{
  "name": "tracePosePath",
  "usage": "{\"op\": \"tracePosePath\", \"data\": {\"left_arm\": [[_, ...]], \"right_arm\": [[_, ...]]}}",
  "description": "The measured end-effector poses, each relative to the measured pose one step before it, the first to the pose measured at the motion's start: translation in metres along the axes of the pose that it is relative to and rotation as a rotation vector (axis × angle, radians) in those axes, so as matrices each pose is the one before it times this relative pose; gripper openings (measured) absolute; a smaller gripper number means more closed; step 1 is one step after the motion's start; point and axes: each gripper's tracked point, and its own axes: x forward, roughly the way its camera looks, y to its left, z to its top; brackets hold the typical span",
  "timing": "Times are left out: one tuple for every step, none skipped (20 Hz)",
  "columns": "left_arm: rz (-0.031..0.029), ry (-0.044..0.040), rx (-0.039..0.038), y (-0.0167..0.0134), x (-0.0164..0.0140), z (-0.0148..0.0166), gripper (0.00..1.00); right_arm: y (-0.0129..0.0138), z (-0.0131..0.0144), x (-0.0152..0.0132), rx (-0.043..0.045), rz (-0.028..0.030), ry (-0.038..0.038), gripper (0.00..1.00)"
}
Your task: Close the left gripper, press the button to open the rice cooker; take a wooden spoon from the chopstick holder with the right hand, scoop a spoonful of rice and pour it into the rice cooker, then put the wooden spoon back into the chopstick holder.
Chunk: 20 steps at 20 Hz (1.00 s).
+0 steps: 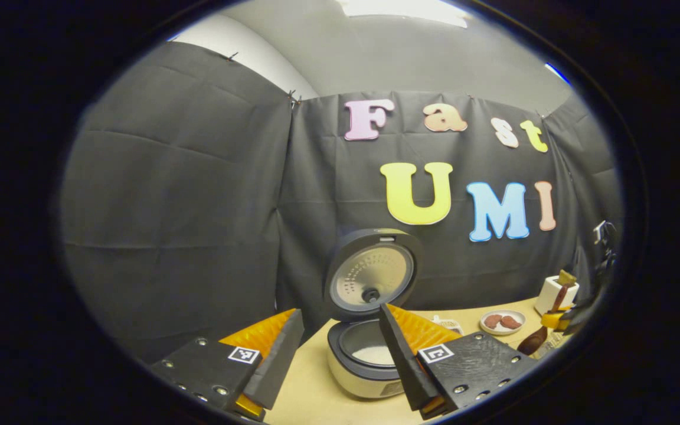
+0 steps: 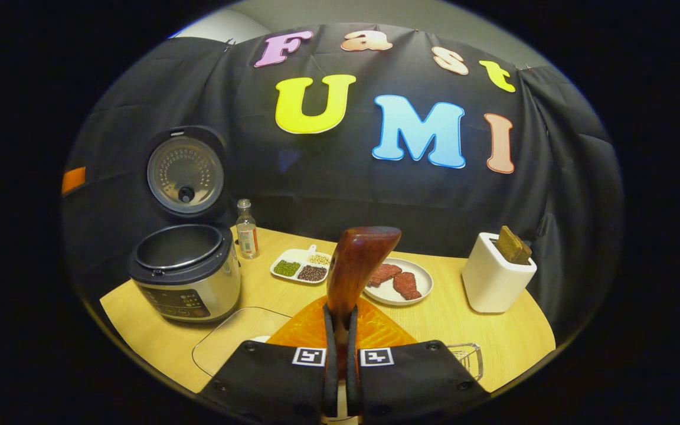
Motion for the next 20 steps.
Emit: {"op": "tracePosePath", "data": {"left_arm": [[0.0009, 0.00334, 0.00117, 0.00184, 0.00145, -0.00096, 0.81], [0.00232, 0.00292, 0.00137, 0.00246, 0.00222, -0.00139, 0.82], [0.00079, 0.00513, 0.002, 0.00266, 0.00116, -0.00188, 0.82], [0.00143, 0.0036, 0.00203, 0.00135, 0.00157, -0.00115, 0.82], [0.00205, 0.00133, 0.00074, 0.00223, 0.00083, -0.00083, 0.82], [0.00087, 0.00142, -0.00057, 0.00119, 0.00116, 0.00082, 0.82], [0.00182, 0.00176, 0.00059, 0.00047, -0.00042, 0.00032, 0.82], [0.00362, 0.0012, 0.00215, 0.0021, 0.00038, 0.0, 0.82], [0.002, 0.0009, 0.00292, 0.00073, -0.00072, -0.00097, 0.82], [0.00167, -0.00005, 0.00214, 0.00085, 0.00057, 0.00008, 0.82], [0.00033, 0.00129, 0.0017, 0.0001, 0.00057, -0.00005, 0.82], [0.0011, 0.00017, 0.00143, 0.00014, -0.0002, 0.00071, 0.82], [0.00067, -0.00021, -0.00042, 0.00023, -0.00016, 0.00035, 0.82], [0.00002, 0.0021, -0.00252, -0.00054, -0.00004, -0.00031, 0.82], [-0.00087, 0.00139, -0.00349, -0.0009, 0.00005, -0.00068, 0.82], [-0.00069, 0.00058, -0.00282, -0.00118, 0.00054, -0.00034, 0.82], [-0.00215, 0.00036, -0.00099, -0.00056, -0.00064, -0.00063, 0.82], [-0.00138, -0.00187, 0.00209, -0.0007, -0.00073, 0.00053, 0.82], [-0.00124, -0.00153, 0.00279, -0.00058, -0.00015, 0.00031, 0.82], [-0.00066, -0.00064, 0.00117, -0.00048, 0.00056, 0.0005, 0.82]], "right_arm": [[0.00269, -0.00649, 0.00496, -0.01509, -0.00326, 0.00501, 0.07], [0.00192, -0.00463, 0.00474, -0.01401, -0.00507, 0.00658, 0.07], [0.00272, -0.00639, 0.00563, -0.00768, -0.00417, 0.00765, 0.07], [0.00266, -0.00471, 0.00494, -0.00247, -0.00185, 0.01034, 0.07], [0.00301, -0.00347, 0.00471, -0.00105, -0.00004, 0.0081, 0.04], [0.00395, -0.00495, 0.00475, -0.00029, 0.00086, 0.00824, 0.07], [0.00305, -0.00239, 0.00322, -0.00274, -0.00013, 0.00313, 0.07], [0.00307, -0.00337, 0.00181, -0.00375, 0.0, 0.00459, 0.07], [0.00365, -0.00334, 0.00202, -0.00407, 0.00259, 0.00795, 0.07], [0.00483, -0.00123, 0.00159, -0.0009, 0.00353, -0.00177, 0.07], [0.00448, 0.00054, 0.00067, 0.00219, 0.00601, -0.00126, 0.07], [0.0053, -0.00164, 0.00051, 0.0062, 0.01143, 0.00264, 0.07], [0.00566, -0.00093, 0.00006, 0.01192, 0.0135, 0.00568, 0.07], [0.00625, -0.00202, 0.0003, 0.01301, 0.01433, 0.0077, 0.07], [0.0052, -0.00102, -0.00071, 0.01221, 0.01288, 0.00677, 0.07], [0.00487, -0.00136, 0.00005, 0.01235, 0.01492, 0.00731, 0.07], [0.00383, -0.00136, -0.00155, 0.01005, 0.01265, 0.0085, 0.07], [0.00474, -0.00124, -0.00096, 0.012, 0.01517, 0.00826, 0.07], [0.0053, -0.00155, -0.00076, 0.01686, 0.01943, 0.01119, 0.07], [0.00417, -0.00078, -0.0008, 0.01776, 0.01719, 0.00759, 0.07]]}}
